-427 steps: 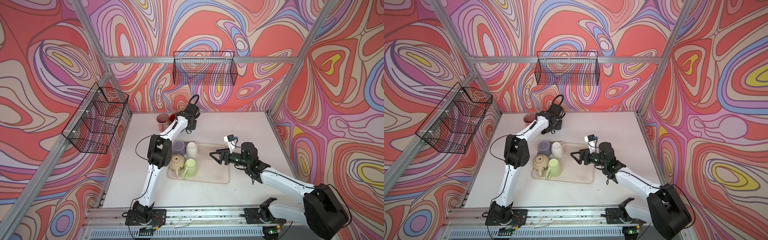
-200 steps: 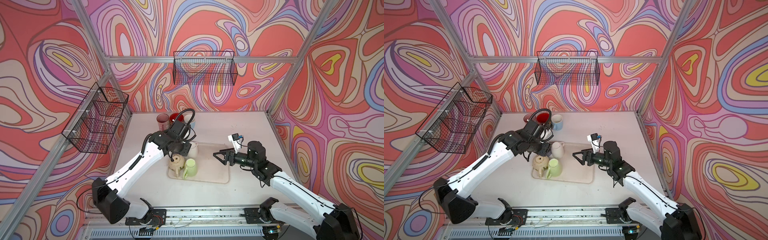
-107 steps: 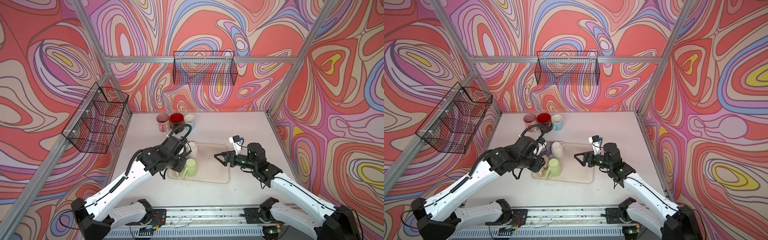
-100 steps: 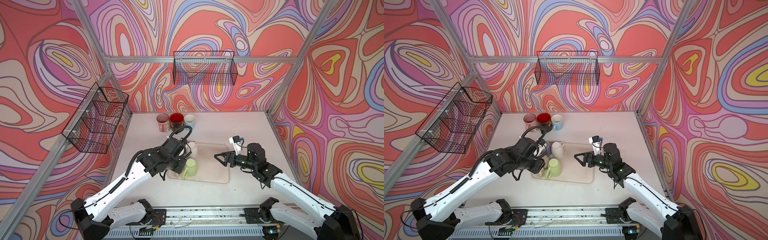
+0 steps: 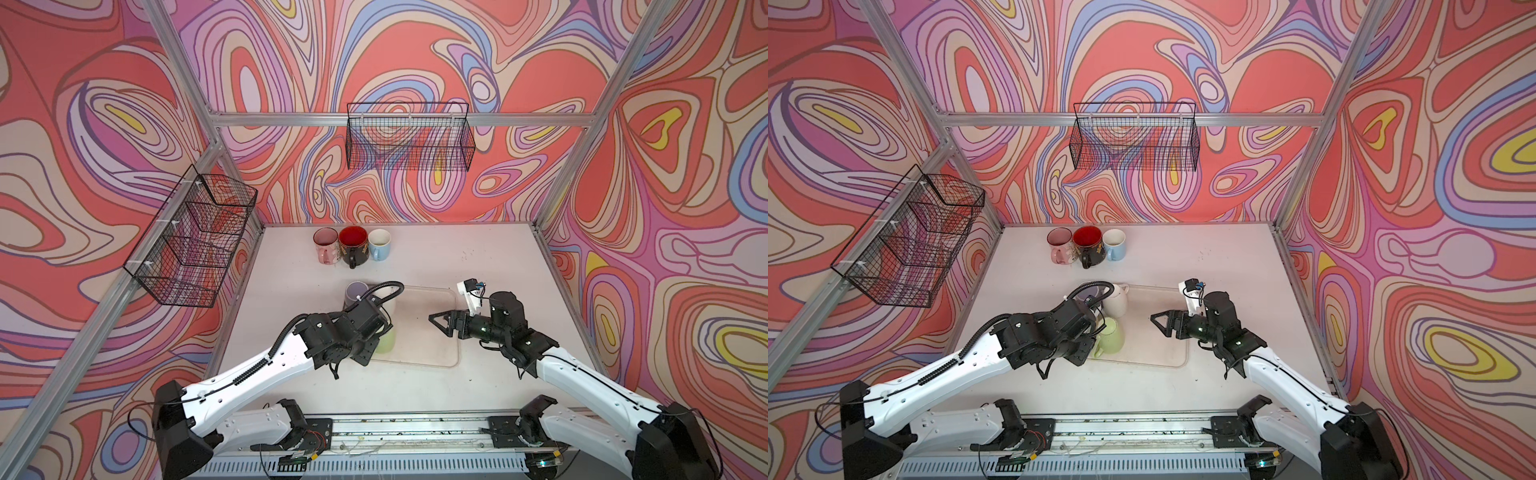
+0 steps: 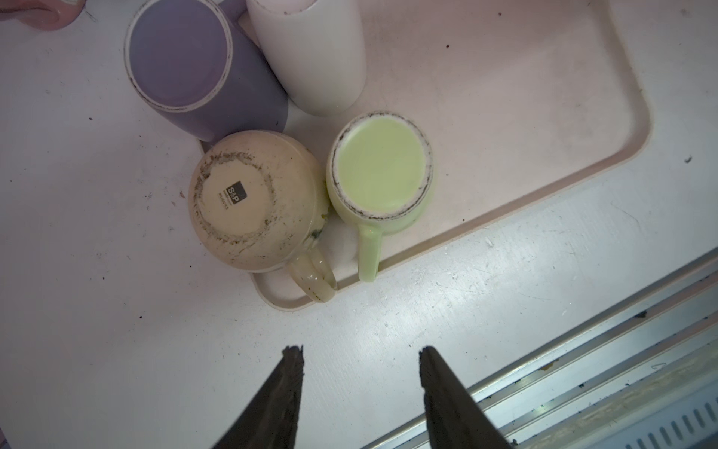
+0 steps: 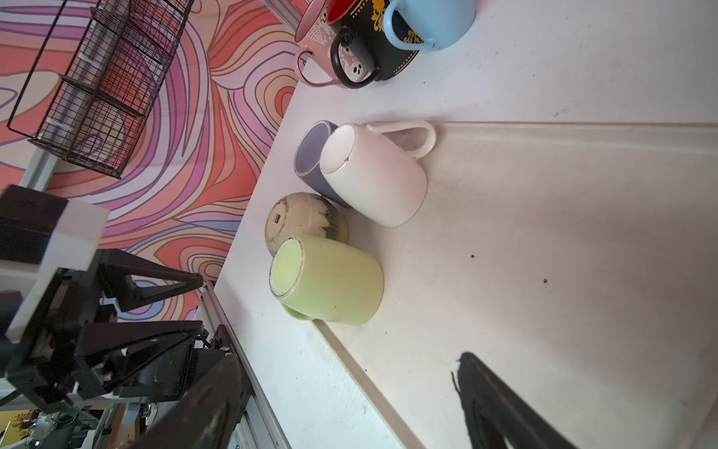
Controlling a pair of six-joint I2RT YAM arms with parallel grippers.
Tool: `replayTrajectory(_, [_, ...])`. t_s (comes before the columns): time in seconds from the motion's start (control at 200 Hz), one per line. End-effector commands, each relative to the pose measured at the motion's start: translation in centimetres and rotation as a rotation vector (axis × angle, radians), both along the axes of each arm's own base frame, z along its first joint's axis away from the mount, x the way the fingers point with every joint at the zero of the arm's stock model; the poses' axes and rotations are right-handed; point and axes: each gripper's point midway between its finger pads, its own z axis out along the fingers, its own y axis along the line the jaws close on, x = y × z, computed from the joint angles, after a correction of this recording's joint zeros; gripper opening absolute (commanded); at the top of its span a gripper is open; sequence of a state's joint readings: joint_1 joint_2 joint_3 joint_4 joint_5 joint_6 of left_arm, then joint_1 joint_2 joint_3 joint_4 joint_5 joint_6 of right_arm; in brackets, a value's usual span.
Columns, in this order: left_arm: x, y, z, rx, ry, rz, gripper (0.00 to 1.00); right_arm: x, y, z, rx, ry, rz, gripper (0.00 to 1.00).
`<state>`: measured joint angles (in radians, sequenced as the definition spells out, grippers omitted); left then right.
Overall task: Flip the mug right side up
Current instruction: 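Move the left gripper over the upside-down light green mug on the tray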
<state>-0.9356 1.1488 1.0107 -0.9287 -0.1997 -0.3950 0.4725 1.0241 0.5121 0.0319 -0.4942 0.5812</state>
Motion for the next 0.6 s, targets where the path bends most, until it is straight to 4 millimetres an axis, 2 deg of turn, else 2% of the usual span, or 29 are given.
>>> replayTrajectory(0.0, [0.6, -0.6, -0.4, -0.016, -0.018, 0.018, 0.54, 0.6, 0.2, -0.4, -0.008, -0.014, -0.005, 0.89])
replayTrajectory(0.19, [0.7, -1.6, -1.1, -0.032, -0.006, -0.005, 0.55, 1.1, 0.6, -1.9, -0.011, 0.018, -0.004, 0.89])
replayTrajectory(0.591, [0.3, -2.0, -3.4, -0.033, 0.034, -0.017, 0.55, 1.5, 0.8, -2.8, -0.022, 0.036, -0.004, 0.89])
